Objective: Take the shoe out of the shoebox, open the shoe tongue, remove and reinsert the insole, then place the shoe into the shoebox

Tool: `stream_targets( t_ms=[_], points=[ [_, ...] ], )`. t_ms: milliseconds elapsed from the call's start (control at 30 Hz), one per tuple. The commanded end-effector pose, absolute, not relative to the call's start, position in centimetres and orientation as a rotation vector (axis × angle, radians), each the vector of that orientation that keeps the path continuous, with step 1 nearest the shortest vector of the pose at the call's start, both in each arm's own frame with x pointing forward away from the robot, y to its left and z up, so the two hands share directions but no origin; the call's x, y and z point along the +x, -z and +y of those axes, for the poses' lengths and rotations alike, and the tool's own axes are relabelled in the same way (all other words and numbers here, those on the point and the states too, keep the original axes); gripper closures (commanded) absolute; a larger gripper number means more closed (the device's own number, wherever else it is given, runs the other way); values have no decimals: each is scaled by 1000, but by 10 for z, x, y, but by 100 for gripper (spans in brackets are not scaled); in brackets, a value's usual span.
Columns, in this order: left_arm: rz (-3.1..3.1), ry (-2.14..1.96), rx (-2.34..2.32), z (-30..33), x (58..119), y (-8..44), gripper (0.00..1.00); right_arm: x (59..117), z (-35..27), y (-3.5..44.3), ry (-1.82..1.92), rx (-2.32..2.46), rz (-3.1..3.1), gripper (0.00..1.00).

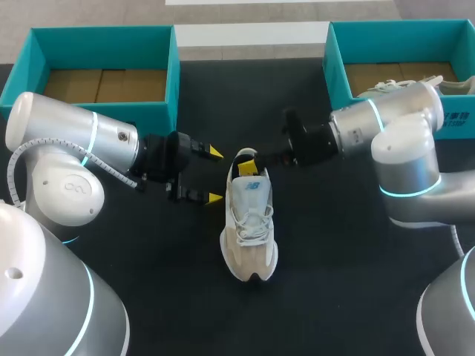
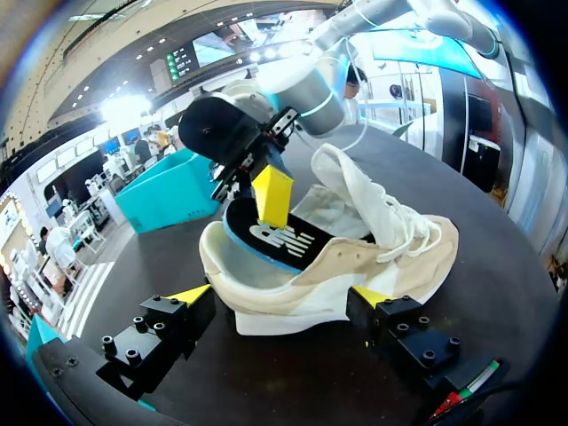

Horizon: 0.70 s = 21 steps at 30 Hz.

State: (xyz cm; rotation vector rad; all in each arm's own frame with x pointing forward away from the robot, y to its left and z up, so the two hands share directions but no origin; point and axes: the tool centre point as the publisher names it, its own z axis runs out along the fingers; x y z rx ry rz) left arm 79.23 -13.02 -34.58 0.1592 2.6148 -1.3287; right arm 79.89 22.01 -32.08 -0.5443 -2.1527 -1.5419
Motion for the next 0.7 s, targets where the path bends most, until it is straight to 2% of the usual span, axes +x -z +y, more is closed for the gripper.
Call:
stream_targets(
  t_ms=[33,433,467,500,700],
  points=[
    [2619,1324,159,-131,792,345,0,801,226,329,1515,-539,-2142,100],
    [2619,1324,159,-131,792,345,0,788,224,339,1504,-603,-2136,100],
    [2619,1324,159,-131,792,345,0,790,224,337,1504,-600,-2143,82],
    [2619,1324,159,-131,792,345,0,790,224,336,1507,-597,-2148,73],
    [2619,1324,159,-131,792,345,0,797,225,316,1520,-543,-2196,63]
  ],
)
